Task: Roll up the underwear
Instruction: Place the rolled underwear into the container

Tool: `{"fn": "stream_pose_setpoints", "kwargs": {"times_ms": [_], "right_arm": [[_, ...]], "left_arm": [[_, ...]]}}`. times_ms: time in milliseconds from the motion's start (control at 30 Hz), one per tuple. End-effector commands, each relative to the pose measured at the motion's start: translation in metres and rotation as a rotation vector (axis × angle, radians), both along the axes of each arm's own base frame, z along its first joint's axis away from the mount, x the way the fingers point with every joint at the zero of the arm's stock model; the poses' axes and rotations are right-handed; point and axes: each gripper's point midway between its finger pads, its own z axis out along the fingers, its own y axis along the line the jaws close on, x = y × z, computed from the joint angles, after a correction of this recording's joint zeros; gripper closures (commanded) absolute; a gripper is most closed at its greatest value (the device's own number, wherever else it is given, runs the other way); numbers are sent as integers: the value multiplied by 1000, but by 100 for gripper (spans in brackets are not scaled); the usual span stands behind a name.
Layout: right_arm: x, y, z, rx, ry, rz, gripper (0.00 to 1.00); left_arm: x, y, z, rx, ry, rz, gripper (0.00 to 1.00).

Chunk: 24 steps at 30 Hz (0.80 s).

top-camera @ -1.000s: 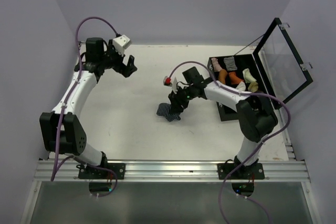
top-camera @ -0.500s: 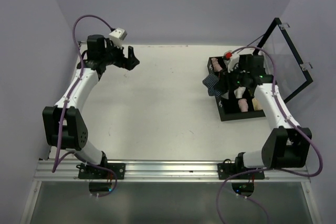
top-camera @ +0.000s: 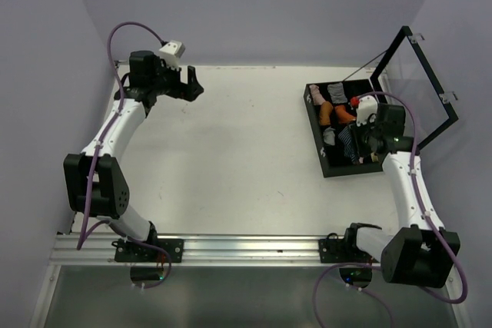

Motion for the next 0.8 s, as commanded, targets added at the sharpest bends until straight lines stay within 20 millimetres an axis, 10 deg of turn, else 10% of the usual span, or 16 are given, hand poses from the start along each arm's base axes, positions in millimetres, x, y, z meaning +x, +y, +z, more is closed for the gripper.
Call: {"fn": "stream_pose_setpoints", "kwargs": {"times_ms": [0,767], "right_arm": [[5,-21,-4,-67,-16,-106,100],[5,34,-76,13,161,-80,100]], "left_arm": [[0,2,-1,1,-5,29,0],[-11,6,-23,43,38,18,0]]}}
